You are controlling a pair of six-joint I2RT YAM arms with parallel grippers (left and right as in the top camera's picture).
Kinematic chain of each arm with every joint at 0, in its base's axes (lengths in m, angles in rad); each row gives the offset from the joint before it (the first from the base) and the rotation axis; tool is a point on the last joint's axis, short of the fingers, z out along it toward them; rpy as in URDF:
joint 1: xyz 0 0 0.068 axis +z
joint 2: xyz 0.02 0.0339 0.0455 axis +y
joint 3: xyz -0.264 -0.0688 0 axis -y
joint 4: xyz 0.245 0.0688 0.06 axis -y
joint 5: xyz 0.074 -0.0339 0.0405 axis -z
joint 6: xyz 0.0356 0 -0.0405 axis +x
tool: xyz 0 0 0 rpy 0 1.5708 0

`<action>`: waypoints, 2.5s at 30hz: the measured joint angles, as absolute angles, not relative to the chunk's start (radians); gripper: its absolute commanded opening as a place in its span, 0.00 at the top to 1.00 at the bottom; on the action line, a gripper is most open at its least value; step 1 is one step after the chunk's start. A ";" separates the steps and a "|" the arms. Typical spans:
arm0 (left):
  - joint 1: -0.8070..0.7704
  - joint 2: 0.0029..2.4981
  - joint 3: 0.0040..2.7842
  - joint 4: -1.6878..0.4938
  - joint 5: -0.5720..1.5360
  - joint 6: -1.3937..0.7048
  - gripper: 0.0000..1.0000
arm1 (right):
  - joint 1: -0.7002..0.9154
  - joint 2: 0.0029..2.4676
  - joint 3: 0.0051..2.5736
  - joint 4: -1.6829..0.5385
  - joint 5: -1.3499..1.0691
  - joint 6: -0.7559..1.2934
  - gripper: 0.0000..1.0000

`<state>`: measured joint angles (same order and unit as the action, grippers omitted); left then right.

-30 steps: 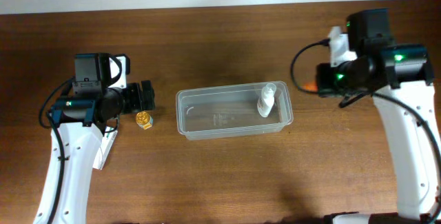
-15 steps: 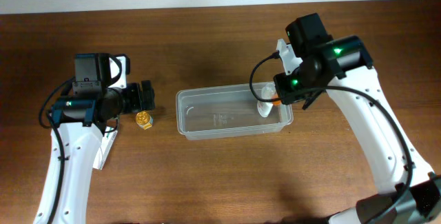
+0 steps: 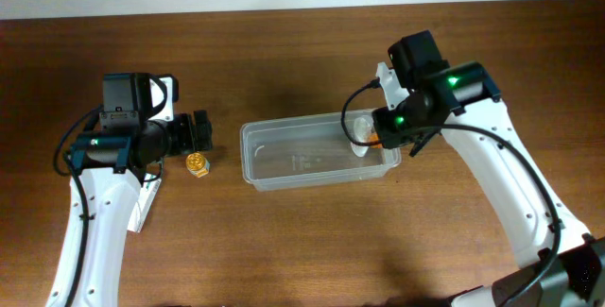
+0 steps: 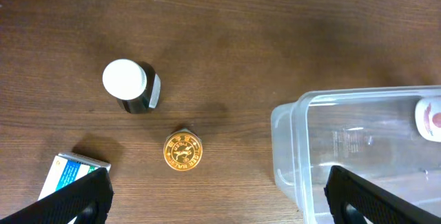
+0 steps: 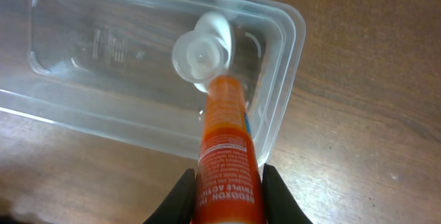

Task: Pack container
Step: 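Carry the orange tube into the container beside the spray bottle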

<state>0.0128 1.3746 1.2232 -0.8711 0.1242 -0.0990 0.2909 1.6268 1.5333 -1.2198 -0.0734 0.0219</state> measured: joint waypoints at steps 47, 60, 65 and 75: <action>0.013 1.375 1.223 -0.871 0.124 -0.099 0.01 | 0.291 1.688 1.372 -1.087 0.003 0.018 0.65; 0.013 1.375 1.223 -0.871 0.124 -0.099 0.01 | 0.291 1.688 1.372 -1.087 0.003 0.018 0.53; 0.013 1.375 1.223 -0.871 0.124 -0.099 0.01 | 0.291 1.688 1.372 -1.084 0.004 0.018 0.49; 0.013 1.375 1.223 -0.871 0.124 -0.099 0.00 | 0.291 1.688 1.372 -1.084 0.003 0.018 0.49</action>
<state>0.0128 1.3746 1.2232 -0.8711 0.1242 -0.0990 0.2909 1.6878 1.3720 -1.0836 0.0029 0.0177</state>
